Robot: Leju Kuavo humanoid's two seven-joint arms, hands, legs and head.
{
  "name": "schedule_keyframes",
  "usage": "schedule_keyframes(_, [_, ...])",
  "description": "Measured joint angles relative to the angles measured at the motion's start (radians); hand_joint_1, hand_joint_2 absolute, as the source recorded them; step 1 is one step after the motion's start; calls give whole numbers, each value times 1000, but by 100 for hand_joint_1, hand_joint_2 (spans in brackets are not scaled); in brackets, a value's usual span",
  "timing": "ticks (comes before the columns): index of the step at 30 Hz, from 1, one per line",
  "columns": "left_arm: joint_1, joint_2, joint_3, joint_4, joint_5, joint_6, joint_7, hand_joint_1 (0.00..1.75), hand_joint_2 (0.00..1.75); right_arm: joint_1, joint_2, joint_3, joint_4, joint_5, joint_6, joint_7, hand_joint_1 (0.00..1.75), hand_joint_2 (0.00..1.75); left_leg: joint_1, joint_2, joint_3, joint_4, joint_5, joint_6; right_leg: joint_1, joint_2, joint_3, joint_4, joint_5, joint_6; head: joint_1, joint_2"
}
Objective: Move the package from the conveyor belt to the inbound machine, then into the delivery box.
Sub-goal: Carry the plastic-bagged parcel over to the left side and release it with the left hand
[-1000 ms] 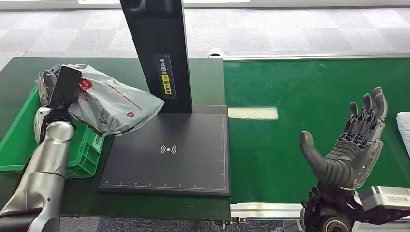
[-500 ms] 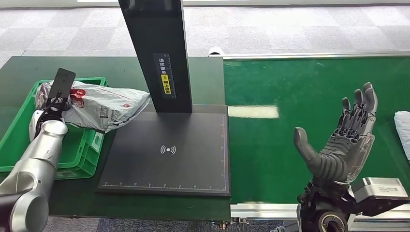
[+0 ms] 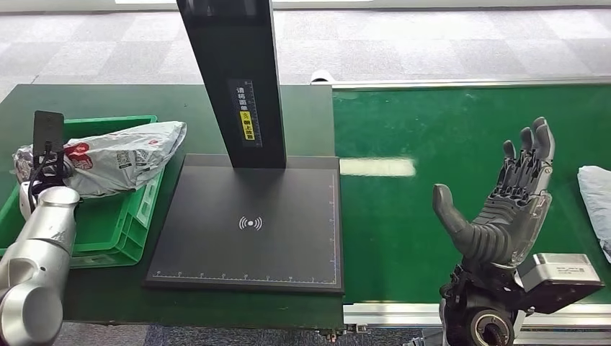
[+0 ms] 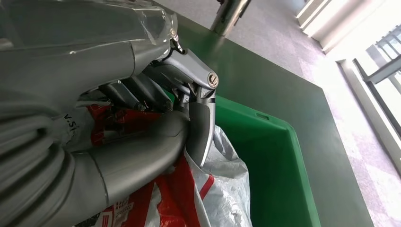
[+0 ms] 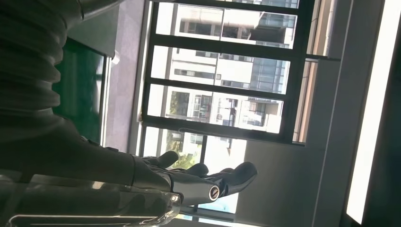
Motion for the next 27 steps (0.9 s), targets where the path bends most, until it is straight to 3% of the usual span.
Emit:
schedule_keyframes(8, [11,38,61,15,-10,54,32,175,175,-2,-3,6,18,-7,-3,0,0,175,0,0,0,0,0,0,0,0,0,0,0,0,0,0])
schedule_keyframes(19, [23,49,97,21,-11,82,32,174,175,-5,-6,17,30,-9,-6,-1,0,175,0,0,0,0,0,0,0,0,0,0,0,0,0,0])
schedule_keyframes(20, [23,49,99,21,-11,83,32,147,175,-5,-6,17,31,-9,-6,-1,0,175,0,0,0,0,0,0,0,0,0,0,0,0,0,0])
schedule_keyframes(23, [24,49,105,22,-11,90,32,16,175,-6,-6,18,33,-9,-7,-1,0,175,0,0,0,0,0,0,0,0,0,0,0,0,0,0])
schedule_keyframes(24, [24,49,107,23,-11,92,31,0,175,-6,-7,19,34,-9,-8,-1,0,175,0,0,0,0,0,0,0,0,0,0,0,0,0,0])
schedule_keyframes(27, [24,49,117,23,-6,78,11,0,175,-6,-8,21,36,-10,-9,-1,0,175,0,0,0,0,0,0,0,0,0,0,0,0,0,0])
